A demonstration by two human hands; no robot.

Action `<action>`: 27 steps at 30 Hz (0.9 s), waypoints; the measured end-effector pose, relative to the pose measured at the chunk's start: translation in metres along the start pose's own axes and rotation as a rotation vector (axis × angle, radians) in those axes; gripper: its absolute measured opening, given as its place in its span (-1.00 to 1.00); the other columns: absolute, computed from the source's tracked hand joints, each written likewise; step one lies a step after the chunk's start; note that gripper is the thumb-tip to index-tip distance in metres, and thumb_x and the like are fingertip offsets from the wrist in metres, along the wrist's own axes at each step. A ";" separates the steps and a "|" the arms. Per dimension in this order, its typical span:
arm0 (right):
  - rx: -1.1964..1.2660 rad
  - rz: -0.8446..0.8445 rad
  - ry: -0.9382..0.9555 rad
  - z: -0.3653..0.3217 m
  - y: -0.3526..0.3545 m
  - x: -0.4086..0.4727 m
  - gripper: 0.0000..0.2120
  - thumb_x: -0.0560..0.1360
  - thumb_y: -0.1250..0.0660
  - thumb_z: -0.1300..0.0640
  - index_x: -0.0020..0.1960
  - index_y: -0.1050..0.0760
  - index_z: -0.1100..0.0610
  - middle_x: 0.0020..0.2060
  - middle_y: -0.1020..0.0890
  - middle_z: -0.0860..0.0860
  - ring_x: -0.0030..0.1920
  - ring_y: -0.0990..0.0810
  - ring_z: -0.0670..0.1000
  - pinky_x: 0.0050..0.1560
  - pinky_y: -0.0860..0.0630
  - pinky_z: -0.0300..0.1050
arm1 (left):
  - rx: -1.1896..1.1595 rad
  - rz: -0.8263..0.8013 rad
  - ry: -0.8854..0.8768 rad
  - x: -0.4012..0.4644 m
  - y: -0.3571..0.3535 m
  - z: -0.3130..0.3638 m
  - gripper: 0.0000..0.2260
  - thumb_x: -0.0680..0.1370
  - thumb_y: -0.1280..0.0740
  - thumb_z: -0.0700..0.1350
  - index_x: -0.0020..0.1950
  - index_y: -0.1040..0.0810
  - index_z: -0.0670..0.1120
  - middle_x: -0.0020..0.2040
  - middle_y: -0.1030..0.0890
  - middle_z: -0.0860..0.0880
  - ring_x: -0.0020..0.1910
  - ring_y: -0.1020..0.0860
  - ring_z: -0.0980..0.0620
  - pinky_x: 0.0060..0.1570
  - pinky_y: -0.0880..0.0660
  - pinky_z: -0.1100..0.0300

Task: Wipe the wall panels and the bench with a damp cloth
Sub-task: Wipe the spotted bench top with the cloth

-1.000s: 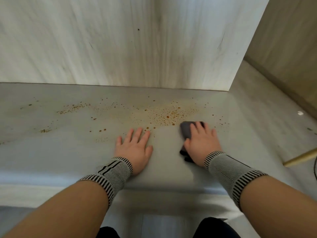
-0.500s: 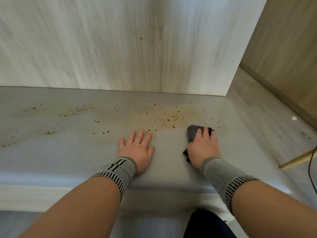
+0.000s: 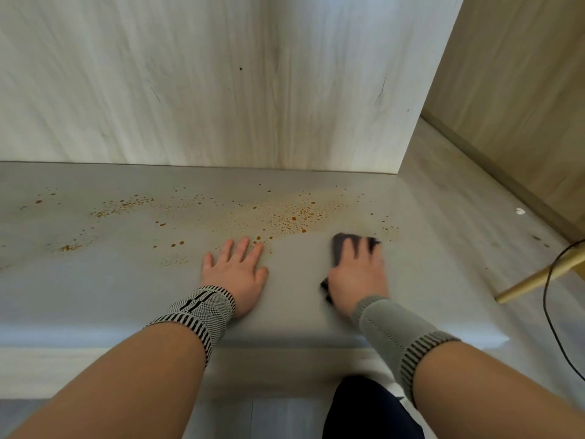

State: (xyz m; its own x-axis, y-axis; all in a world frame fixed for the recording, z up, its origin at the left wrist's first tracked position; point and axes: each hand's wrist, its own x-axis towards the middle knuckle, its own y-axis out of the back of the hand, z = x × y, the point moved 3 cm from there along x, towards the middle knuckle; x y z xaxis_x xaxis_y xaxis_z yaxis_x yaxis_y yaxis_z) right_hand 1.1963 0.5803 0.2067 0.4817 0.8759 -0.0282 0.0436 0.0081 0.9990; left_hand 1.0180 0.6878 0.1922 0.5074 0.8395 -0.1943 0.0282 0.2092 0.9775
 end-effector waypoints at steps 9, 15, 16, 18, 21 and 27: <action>0.128 0.006 -0.100 0.040 0.001 0.004 -0.40 0.60 -0.08 0.01 0.57 0.00 0.16 0.57 -0.02 0.10 0.55 0.03 0.18 0.51 -0.06 0.10 | 0.012 -0.037 0.012 0.001 0.002 0.001 -0.47 0.67 0.10 0.20 0.62 0.13 0.16 0.63 0.17 0.08 0.60 0.16 -0.02 0.53 0.13 -0.18; 0.168 0.019 0.498 -0.001 0.003 -0.037 -0.45 0.60 -0.12 0.12 0.57 -0.09 0.00 0.57 -0.07 -0.01 0.57 0.03 0.08 0.55 0.05 -0.03 | 0.050 -0.181 0.104 0.016 0.020 0.015 -0.44 0.64 0.02 0.18 0.62 0.02 0.07 0.63 0.08 0.01 0.60 0.08 -0.12 0.48 -0.02 -0.33; 0.193 0.038 0.498 0.010 0.004 -0.033 -0.45 0.59 -0.13 0.15 0.55 -0.15 -0.02 0.56 -0.12 -0.02 0.56 -0.02 0.06 0.54 -0.01 -0.05 | 0.058 -0.190 0.128 0.016 0.021 0.021 -0.40 0.63 0.01 0.22 0.62 0.01 0.04 0.63 0.06 -0.02 0.60 0.06 -0.13 0.46 -0.05 -0.36; 0.152 0.080 0.284 0.040 0.000 -0.015 -0.49 0.55 -0.14 0.16 0.50 -0.23 0.04 0.52 -0.21 0.02 0.51 -0.13 0.10 0.48 -0.14 -0.04 | 0.070 -0.189 0.166 0.011 0.018 0.032 -0.29 0.59 0.02 0.32 0.63 0.06 -0.02 0.63 0.10 -0.06 0.60 0.09 -0.12 0.45 -0.02 -0.37; 0.144 0.046 -0.179 0.074 0.001 -0.001 -0.44 0.55 -0.18 0.01 0.50 -0.18 0.14 0.50 -0.20 0.12 0.50 -0.09 0.22 0.48 -0.14 0.08 | 0.078 -0.155 0.191 0.002 0.012 0.041 -0.24 0.58 0.05 0.36 0.63 0.15 -0.05 0.62 0.19 -0.07 0.60 0.16 -0.09 0.47 0.05 -0.34; 0.163 0.034 0.318 0.054 0.001 -0.021 -0.45 0.56 -0.18 0.18 0.53 -0.20 0.08 0.55 -0.15 0.00 0.54 -0.07 0.09 0.52 -0.06 -0.05 | 0.099 -0.158 0.227 0.004 0.019 0.046 -0.27 0.61 -0.01 0.29 0.62 0.16 -0.08 0.62 0.19 -0.07 0.60 0.12 -0.12 0.47 0.02 -0.32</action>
State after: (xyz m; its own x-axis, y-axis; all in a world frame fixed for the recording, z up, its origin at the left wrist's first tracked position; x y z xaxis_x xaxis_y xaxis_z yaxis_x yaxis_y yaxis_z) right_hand 1.2339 0.5360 0.2068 0.1901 0.9808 0.0427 0.1833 -0.0782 0.9799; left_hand 1.0598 0.6717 0.2135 0.2845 0.8935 -0.3475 0.1813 0.3058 0.9347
